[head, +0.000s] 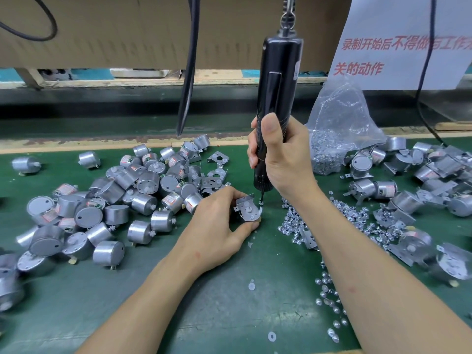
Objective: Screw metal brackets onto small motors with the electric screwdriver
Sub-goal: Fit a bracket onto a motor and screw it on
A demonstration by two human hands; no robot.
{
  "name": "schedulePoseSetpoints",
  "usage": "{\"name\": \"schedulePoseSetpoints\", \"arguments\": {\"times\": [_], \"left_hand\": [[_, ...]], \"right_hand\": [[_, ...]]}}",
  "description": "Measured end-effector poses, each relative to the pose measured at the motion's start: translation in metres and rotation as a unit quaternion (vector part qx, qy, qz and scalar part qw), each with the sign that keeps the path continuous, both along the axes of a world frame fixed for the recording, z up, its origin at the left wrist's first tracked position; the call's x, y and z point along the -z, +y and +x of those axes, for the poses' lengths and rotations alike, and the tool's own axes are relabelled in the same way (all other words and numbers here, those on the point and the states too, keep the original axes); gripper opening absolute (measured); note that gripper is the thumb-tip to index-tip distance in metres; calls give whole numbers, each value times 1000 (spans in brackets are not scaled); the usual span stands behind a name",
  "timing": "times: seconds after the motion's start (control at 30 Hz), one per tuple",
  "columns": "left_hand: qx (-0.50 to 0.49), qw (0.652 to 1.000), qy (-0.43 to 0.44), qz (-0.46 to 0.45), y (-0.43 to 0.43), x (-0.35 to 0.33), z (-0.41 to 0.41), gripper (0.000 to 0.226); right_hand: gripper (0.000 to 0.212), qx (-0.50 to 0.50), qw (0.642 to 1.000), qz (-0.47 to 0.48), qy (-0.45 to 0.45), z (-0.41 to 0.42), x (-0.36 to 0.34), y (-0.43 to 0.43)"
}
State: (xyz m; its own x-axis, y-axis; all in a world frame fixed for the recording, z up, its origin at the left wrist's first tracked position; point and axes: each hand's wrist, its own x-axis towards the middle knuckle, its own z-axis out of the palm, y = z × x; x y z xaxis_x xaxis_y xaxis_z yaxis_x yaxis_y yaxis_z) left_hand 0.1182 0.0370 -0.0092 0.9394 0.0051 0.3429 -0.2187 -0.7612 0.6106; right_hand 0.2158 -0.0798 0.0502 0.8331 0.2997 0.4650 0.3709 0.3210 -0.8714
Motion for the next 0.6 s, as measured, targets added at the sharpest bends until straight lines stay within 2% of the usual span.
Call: {"name": "schedulePoseSetpoints", "arguments": {"times": [0.4,0.6], "left_hand": [[3,1000,0,-9,1,0,-1,31],[14,1000,5,-18,4,1,1,31]], "right_hand": [[90,-3,1000,-6,6,-4,-3,2],[72,-13,1000,27,-6,-11,-24,-1]]}}
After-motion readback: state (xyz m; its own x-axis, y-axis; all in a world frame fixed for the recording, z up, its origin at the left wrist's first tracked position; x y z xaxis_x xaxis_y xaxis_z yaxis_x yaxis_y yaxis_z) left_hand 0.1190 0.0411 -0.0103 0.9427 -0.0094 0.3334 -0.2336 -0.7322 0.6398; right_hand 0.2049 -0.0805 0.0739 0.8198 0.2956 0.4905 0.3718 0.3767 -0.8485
